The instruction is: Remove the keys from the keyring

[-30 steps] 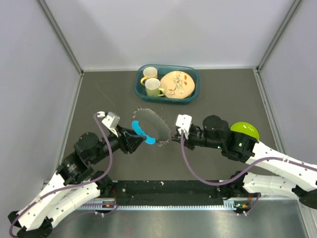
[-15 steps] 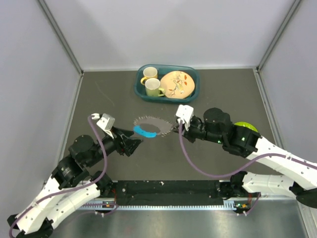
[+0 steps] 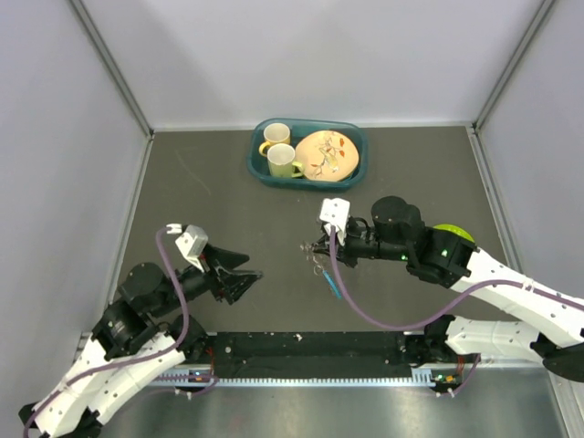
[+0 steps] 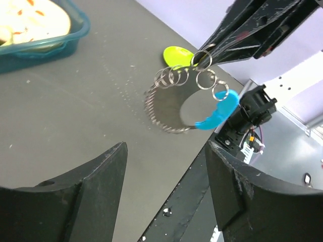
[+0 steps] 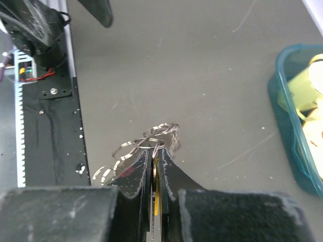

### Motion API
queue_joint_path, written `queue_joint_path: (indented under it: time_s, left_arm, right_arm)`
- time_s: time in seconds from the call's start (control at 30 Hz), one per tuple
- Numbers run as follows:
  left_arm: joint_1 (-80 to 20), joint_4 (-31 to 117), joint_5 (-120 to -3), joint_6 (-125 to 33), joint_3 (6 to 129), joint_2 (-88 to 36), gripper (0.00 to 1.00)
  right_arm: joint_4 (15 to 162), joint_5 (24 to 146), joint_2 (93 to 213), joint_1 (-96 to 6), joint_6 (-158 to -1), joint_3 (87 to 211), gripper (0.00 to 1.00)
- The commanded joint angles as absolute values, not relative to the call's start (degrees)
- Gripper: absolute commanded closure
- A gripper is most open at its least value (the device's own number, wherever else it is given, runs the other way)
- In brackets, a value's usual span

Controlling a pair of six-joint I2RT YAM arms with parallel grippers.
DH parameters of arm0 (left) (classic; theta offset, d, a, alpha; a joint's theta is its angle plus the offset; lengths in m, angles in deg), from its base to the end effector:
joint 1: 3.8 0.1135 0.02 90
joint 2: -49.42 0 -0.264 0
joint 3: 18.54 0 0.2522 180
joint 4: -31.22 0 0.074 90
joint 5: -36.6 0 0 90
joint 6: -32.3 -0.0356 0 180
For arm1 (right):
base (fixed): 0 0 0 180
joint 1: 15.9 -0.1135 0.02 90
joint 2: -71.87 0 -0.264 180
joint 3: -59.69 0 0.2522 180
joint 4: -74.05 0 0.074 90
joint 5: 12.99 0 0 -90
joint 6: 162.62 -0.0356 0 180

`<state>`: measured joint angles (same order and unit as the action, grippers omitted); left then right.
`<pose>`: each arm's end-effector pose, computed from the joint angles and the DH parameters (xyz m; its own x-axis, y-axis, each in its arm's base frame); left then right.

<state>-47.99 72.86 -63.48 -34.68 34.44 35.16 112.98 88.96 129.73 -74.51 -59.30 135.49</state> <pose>0.0457 -0.0531 0.3307 -0.3510 -0.1957 -0.9157 0.7327 0.5515 -0.3988 0.1089 0.1926 0.3757 0.0341 -0.3769 -0.9256 -0.9536 0.2648 -0.1429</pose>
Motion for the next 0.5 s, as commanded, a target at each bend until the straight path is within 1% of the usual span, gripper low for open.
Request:
queue_joint_path:
  time_s: [0.0,0.1,0.3,0.47]
  left_arm:
    - [-47.84,63.18,-72.89,-40.73,36.09,29.22,0.34]
    - [-47.75,58.53,-78.35,-42.05,37.05,25.09,0.37]
    - [-47.75,50.01,-85.64,-45.48,36.09,20.6,0.39]
    - [-47.75,45.42,-94.07,-46.36,35.74,17.7,0.39]
  right_arm:
    - [111.01,96.43,129.26,-74.08,-58.12,138.05,1.0]
    - [112.33,100.73,129.52,-74.26,-57.07,138.05,1.0]
    - [113.65,108.63,128.47,-75.75,-53.56,137.7,1.0]
    - [113.65,111.37,128.29,-76.19,-49.95,136.91,1.0]
